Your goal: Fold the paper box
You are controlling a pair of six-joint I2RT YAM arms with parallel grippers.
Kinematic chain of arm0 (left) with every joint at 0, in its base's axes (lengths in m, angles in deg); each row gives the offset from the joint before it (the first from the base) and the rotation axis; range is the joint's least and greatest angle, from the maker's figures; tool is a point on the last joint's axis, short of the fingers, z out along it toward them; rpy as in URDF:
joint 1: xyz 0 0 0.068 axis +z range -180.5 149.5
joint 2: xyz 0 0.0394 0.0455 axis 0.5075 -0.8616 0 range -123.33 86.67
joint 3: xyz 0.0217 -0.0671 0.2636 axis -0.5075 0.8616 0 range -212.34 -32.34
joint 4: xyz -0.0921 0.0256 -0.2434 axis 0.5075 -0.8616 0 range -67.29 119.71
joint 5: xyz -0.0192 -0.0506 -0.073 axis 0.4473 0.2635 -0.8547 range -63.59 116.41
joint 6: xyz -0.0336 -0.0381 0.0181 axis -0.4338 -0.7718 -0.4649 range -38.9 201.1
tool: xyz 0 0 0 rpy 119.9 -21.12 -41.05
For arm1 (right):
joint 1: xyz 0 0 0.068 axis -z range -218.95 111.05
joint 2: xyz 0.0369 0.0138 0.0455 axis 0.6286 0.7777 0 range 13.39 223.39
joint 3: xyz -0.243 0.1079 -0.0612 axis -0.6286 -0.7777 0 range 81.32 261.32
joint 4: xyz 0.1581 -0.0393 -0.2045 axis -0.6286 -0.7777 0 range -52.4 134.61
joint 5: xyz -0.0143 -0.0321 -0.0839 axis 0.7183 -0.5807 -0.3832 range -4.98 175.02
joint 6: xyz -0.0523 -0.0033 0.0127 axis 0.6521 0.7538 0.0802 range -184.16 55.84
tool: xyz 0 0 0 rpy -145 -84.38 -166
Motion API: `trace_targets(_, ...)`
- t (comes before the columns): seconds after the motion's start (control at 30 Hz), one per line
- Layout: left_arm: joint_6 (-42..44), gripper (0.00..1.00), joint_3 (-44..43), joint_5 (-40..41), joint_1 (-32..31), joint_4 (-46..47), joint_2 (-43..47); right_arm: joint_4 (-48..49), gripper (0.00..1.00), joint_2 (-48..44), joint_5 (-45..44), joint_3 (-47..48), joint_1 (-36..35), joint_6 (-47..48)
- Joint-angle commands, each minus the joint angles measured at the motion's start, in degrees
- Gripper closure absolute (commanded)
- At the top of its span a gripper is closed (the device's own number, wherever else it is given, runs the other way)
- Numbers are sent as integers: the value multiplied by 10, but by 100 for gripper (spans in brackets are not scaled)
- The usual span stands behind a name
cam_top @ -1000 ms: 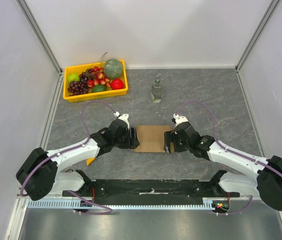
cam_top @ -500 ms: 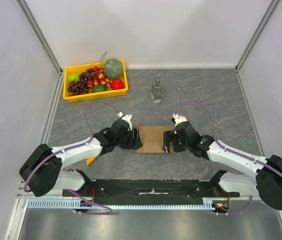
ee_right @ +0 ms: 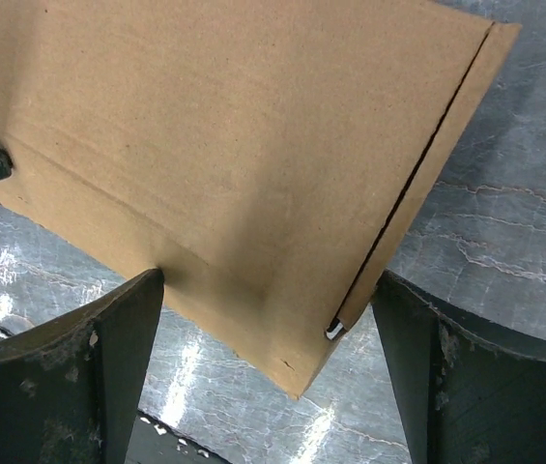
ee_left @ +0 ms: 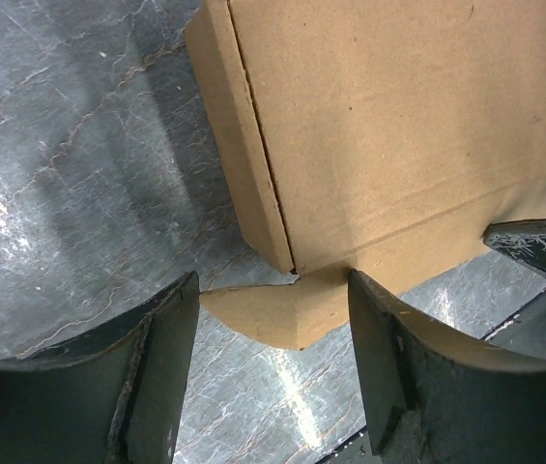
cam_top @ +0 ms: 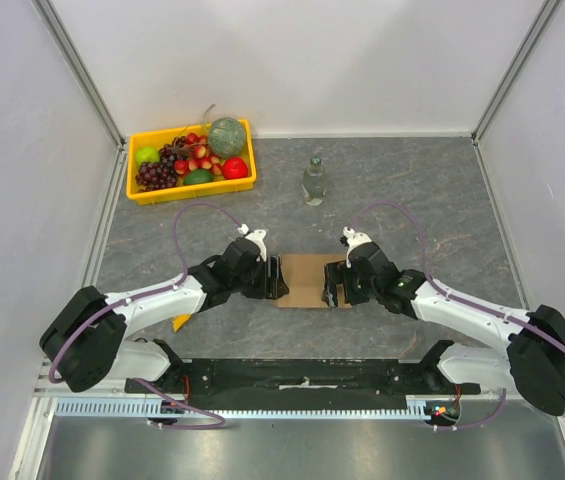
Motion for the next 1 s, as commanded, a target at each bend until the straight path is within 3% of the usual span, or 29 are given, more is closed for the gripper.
trace_targets(0.0,-15,32,-1,-29,-4,38,0,25,5,8,8,-6,1,-6)
trace_targets(0.33,-22,33,5,-37,-4,52,2,16,2,18,-5,-8,1,-5)
trace_targets(0.97,-13,33,0,-17,-4,23,15,-75,2,-45,-67,21,1,23)
